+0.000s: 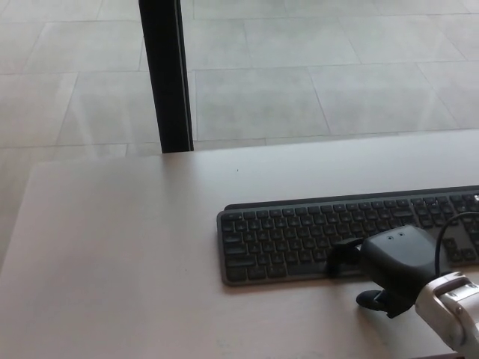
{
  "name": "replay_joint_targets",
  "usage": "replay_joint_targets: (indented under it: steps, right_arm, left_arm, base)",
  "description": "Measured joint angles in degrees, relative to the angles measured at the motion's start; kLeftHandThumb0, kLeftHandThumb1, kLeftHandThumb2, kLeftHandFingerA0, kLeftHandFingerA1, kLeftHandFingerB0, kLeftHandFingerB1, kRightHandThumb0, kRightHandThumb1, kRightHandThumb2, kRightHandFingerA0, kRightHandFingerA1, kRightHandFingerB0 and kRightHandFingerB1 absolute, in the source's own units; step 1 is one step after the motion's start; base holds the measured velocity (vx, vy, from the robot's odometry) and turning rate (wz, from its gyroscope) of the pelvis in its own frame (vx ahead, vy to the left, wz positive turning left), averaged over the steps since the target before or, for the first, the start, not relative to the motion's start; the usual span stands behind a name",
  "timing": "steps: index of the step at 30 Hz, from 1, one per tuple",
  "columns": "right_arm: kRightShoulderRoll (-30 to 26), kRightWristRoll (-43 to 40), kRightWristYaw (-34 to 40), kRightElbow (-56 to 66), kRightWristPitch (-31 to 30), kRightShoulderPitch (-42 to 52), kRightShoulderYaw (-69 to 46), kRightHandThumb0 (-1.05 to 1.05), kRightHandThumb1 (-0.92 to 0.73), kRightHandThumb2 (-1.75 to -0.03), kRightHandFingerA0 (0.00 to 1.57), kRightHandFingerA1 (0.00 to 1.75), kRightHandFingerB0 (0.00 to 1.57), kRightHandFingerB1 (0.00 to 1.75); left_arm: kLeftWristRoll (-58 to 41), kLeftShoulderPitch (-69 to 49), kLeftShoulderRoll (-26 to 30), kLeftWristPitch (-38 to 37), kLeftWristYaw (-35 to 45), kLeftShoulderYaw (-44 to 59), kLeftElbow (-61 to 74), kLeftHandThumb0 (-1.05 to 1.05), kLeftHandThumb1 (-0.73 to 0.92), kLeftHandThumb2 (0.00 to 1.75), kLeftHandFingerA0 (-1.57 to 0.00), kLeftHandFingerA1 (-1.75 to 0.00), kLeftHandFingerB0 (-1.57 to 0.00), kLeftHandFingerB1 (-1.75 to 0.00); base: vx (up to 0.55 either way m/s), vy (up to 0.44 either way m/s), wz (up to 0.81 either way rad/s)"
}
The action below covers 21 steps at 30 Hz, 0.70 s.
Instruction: The robot uses its right fingers to click on the space key of the black keyboard placed on the center of the white desk.
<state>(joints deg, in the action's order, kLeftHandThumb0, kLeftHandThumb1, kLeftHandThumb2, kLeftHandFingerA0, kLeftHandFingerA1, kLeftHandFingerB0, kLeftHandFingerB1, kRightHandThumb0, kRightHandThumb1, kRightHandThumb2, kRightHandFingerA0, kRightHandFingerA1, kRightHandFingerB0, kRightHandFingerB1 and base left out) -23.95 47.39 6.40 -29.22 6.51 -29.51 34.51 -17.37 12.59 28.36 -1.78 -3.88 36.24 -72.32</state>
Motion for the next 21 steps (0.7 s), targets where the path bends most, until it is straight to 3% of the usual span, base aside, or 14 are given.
replay_joint_targets:
  steps: [21]
  right_arm:
    - [0.8, 2.2, 4.4, 0.5, -1.4, 2.8, 1.4, -0.33, -0.60, -0.64, 0.73, 1.53, 0.62, 0.49]
  left_arm:
    - [0.0, 0.4, 0.1, 0.0, 0.0, -0.3, 0.0, -0.49, 0.71, 0.61, -0.67, -0.64, -0.50, -0.51]
  base:
    - [0.00, 0.000, 0.00]
